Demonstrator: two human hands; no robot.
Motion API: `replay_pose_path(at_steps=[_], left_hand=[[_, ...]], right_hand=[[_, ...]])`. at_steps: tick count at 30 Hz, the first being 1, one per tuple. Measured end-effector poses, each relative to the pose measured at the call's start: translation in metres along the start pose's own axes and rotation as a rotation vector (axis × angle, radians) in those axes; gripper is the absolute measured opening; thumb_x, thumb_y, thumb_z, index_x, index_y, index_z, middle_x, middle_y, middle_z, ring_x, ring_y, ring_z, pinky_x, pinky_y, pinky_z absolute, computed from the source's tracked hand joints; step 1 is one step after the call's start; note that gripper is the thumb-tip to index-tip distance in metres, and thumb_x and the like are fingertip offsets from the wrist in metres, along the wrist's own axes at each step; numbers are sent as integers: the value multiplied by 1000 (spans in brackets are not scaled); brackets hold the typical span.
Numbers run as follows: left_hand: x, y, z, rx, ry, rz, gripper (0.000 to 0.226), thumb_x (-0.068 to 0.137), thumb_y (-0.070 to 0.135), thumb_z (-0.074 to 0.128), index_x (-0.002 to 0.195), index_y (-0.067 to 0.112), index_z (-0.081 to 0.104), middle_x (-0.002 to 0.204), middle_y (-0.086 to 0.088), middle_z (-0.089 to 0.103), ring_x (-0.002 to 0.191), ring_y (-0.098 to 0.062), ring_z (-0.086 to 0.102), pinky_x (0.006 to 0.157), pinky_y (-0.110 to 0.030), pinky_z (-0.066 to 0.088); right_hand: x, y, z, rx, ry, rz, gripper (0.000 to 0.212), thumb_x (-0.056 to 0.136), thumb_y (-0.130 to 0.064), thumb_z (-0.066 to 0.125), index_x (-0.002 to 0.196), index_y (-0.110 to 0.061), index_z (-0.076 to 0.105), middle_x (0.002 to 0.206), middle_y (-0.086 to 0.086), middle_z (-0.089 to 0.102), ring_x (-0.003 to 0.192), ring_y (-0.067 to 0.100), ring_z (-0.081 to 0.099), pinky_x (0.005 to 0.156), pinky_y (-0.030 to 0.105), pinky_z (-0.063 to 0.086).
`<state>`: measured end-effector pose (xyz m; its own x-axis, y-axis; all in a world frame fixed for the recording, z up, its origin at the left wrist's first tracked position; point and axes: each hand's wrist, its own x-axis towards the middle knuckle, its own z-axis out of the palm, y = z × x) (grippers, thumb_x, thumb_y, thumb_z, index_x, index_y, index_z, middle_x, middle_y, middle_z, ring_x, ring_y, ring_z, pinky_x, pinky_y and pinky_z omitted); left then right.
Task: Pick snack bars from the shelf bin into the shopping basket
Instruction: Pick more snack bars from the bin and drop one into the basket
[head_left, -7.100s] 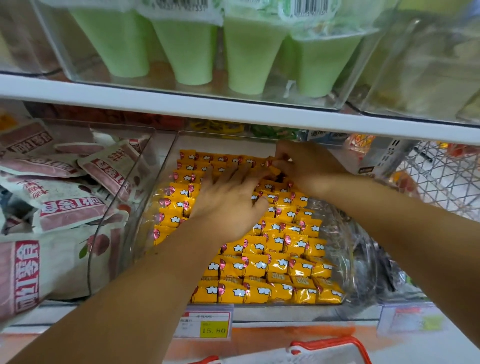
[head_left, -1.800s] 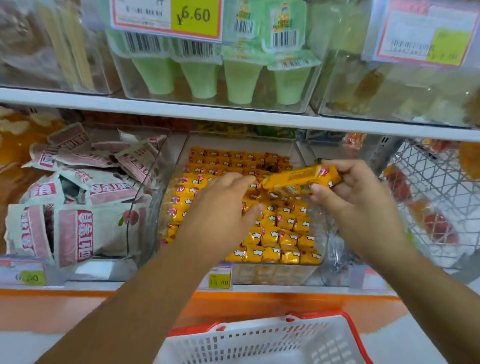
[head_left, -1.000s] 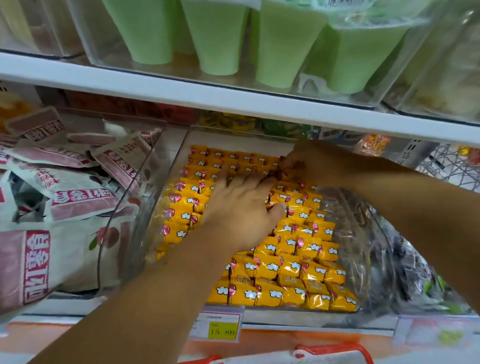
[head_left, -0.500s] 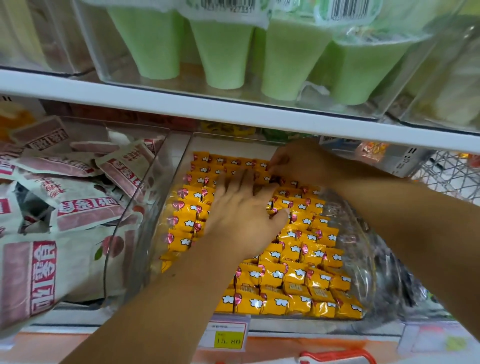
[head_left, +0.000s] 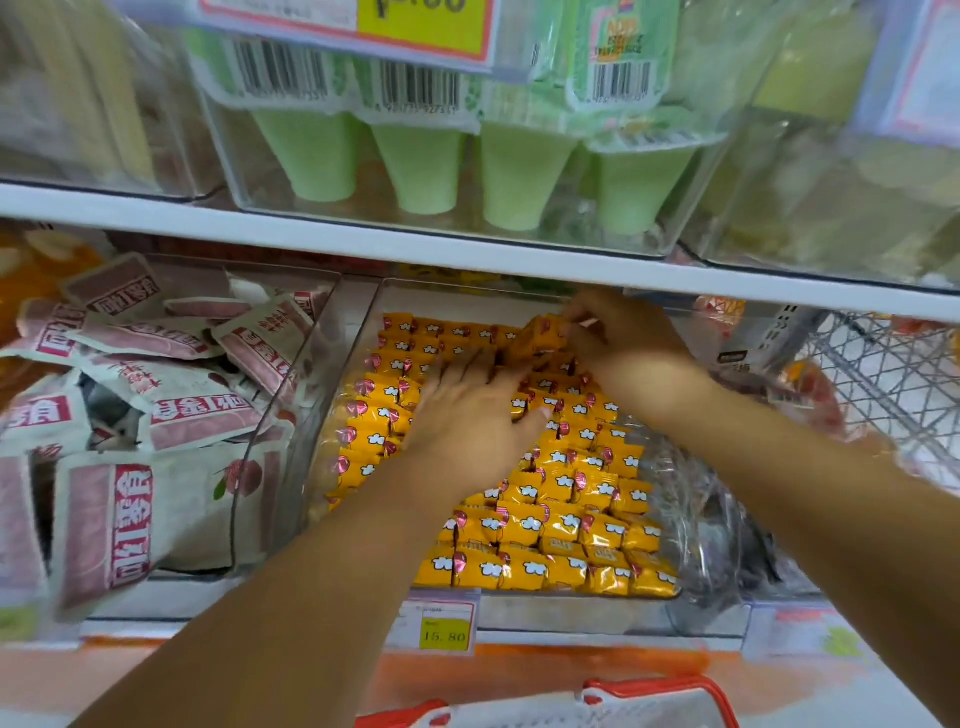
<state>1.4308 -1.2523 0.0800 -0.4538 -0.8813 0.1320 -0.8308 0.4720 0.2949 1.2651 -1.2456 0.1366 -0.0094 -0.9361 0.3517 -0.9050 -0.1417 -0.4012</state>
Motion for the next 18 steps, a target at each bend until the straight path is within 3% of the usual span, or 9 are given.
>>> replay_pose_path(at_steps=[4,6,10,12,14,16,18], left_hand=[[-36,15,-22,-425,36,-97,56,99,49,48,148,27,31,146,1,47,134,-22,42,108,-39,39],[-69,24,-28,-534,53,-79,56,100,44,46,150,30,26,144,5,48,130,-18,48,101,-33,43],[-128,38,-39,-741,130,-105,52,101,42,44,151,39,27,130,10,59,115,-8,60,97,-34,50],[-151,46,-46,-912,128,-145,39,101,35,48,139,39,44,113,10,67,97,-1,67,79,-31,58],[-171,55,-55,-1074,112,-201,24,98,25,55,118,39,56,102,9,69,84,-4,71,64,-29,59],[-187,62,-63,-1229,122,-265,22,94,16,63,106,35,60,98,7,71,81,-12,73,61,-30,60],[-200,63,-67,-1322,112,-315,26,89,11,68,107,29,64,98,2,73,82,-16,74,61,-28,59]], right_hand=[[-63,-19,-23,195,167,110,9,97,-19,58,91,-25,59,81,-11,66,77,12,68,68,28,53],[-94,-31,-32,385,192,167,19,97,-18,58,82,-29,54,80,-12,68,75,5,69,66,21,54],[-150,-53,-52,735,148,203,15,97,-4,55,85,-14,55,79,-6,70,77,3,70,67,15,53],[-176,-61,-61,848,124,215,16,97,-2,53,85,-12,53,73,-11,68,74,4,69,71,21,57],[-200,-67,-71,931,96,257,13,97,-1,51,87,-9,51,69,-12,66,72,7,70,73,24,58],[-219,-71,-77,999,46,321,7,97,-1,51,91,-5,51,74,-4,70,78,20,74,73,32,60],[-236,-72,-78,1077,16,375,8,91,-7,60,93,-6,52,77,7,71,80,34,73,72,44,58]])
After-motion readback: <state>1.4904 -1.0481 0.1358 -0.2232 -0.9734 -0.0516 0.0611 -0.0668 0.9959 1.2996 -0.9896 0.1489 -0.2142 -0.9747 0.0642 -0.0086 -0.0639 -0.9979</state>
